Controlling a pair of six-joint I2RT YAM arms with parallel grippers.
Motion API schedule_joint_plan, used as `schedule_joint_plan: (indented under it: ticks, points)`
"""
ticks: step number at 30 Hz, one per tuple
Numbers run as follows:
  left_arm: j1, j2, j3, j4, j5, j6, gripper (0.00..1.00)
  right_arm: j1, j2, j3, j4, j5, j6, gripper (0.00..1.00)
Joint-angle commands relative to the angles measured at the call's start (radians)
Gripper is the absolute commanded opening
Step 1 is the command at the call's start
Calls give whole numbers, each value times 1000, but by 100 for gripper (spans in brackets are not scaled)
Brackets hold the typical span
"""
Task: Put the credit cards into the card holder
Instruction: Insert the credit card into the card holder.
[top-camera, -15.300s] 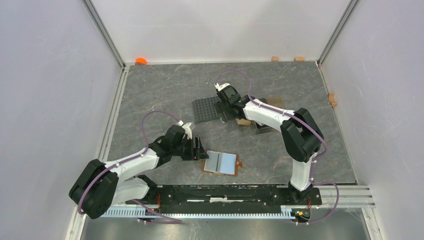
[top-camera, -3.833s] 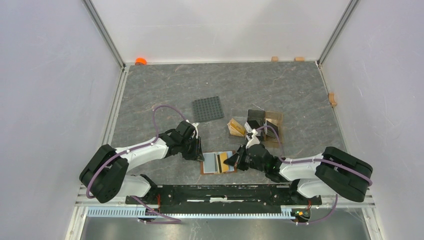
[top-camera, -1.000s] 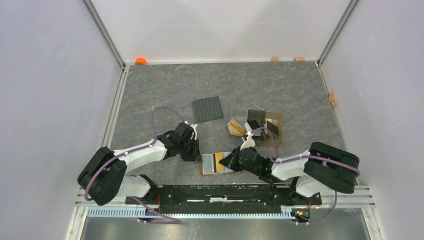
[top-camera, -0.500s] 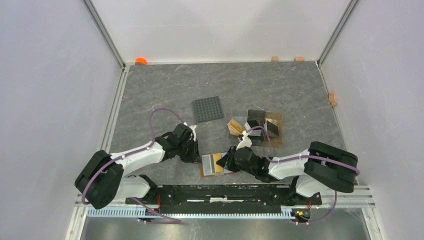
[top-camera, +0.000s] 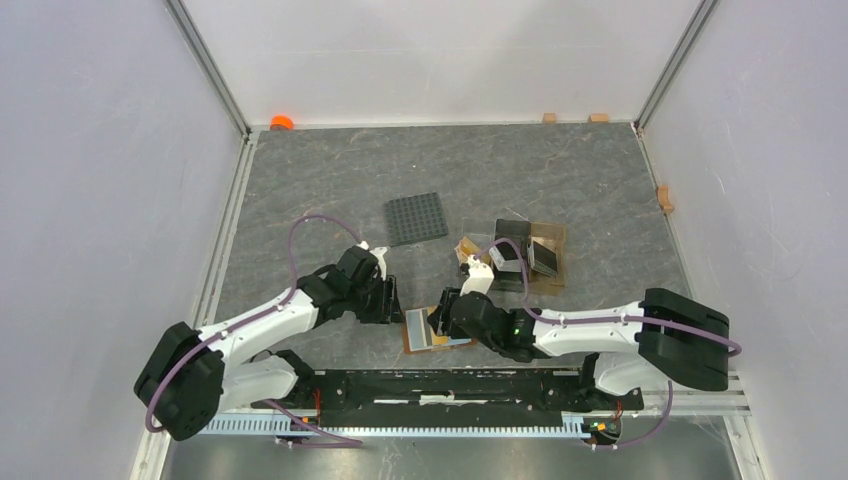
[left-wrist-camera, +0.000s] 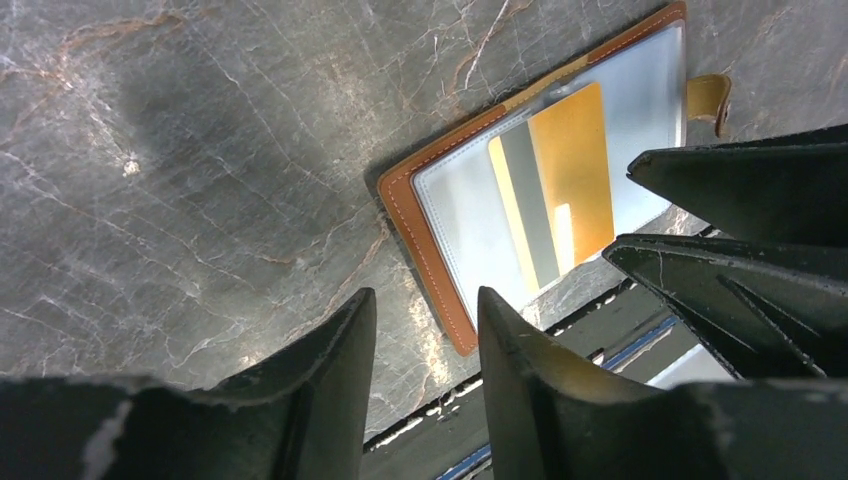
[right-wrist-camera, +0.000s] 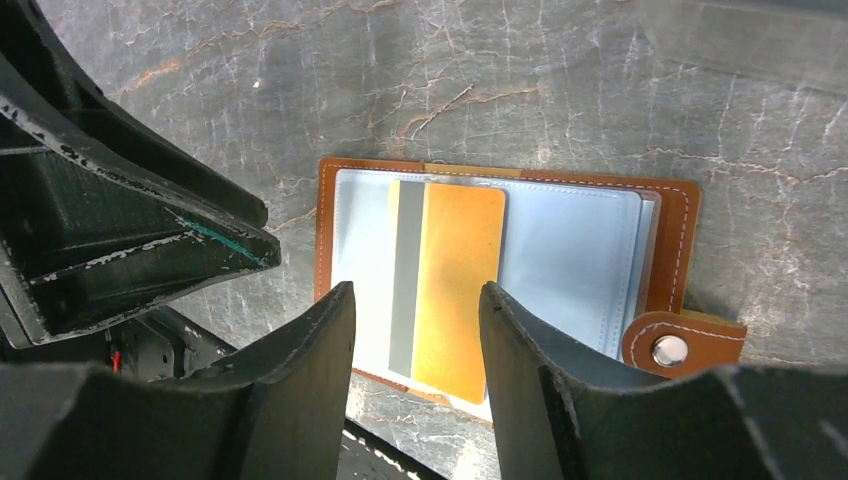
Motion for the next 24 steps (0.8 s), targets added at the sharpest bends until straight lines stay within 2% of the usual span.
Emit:
schedule_joint_plan:
  ticks: [1,6,9,17,24]
  points:
    - [0,-13,5,32,36,-37,50,12,-22,25,-69,51,-44,53]
    - [0,23,-50,131,96,-90,49,11,-7,24,-72,27,-40,53]
    - [0,34,-67,158,94,-98,44,10,13,27,-63,5,-43,53]
    - [0,70,-102,188,93,-104,31,1,77,71,-22,-62,-90,52]
    - [0,60,-108,209,100,-104,24,0,106,105,28,-94,-143,47]
